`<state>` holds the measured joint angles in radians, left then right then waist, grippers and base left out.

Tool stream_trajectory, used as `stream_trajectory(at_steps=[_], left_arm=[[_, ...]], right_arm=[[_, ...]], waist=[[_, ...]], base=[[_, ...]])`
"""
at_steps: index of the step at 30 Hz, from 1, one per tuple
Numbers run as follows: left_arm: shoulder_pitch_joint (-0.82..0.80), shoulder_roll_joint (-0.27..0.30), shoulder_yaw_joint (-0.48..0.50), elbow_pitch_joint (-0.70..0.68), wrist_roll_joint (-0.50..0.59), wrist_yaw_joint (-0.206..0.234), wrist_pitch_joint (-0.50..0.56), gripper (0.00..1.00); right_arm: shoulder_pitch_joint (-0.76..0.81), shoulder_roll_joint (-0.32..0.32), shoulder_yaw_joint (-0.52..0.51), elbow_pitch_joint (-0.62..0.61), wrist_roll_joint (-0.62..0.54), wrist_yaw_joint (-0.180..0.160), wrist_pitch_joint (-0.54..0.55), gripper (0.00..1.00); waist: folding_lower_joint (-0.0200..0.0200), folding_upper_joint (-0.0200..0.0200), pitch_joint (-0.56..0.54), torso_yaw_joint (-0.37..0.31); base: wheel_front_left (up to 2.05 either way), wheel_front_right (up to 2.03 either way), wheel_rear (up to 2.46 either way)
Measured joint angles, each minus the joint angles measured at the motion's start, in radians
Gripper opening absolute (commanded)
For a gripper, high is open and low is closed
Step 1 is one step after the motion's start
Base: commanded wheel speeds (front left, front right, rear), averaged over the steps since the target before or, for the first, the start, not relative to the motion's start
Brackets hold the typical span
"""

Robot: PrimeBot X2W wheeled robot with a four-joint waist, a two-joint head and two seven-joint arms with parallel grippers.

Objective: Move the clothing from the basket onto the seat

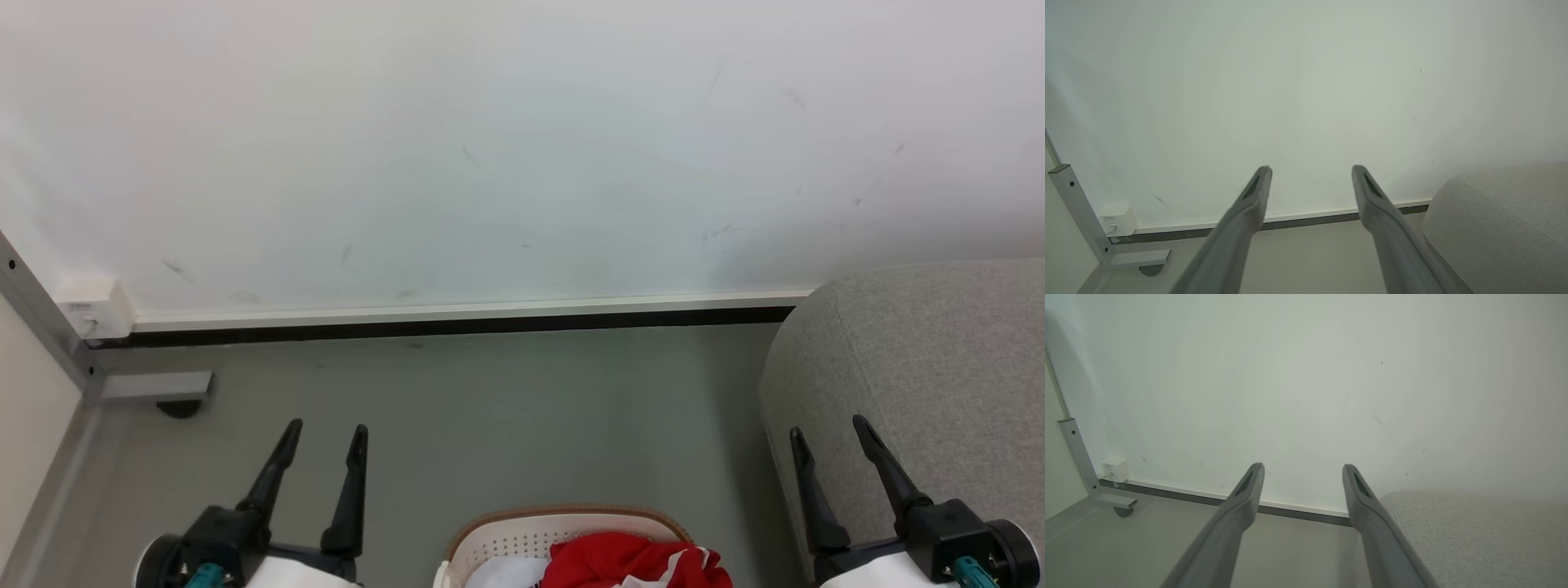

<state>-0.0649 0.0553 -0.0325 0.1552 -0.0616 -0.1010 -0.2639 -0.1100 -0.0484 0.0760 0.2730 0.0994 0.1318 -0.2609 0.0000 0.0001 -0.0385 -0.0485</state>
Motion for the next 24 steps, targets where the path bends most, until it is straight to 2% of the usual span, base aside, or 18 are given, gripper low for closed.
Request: stream_trajectory(at_steps=[24], left_arm=[[0.0, -0.006, 0.024, 0.01, -0.047, -0.014, 0.0, 1.0]], right_arm=[[-0.007, 0.0, 0.008, -0.009, 0.024, 0.0, 0.0, 1.0]], waist=[[0.0, 0.0, 0.008, -0.028]], base=[[0.0, 0.0, 0.0]])
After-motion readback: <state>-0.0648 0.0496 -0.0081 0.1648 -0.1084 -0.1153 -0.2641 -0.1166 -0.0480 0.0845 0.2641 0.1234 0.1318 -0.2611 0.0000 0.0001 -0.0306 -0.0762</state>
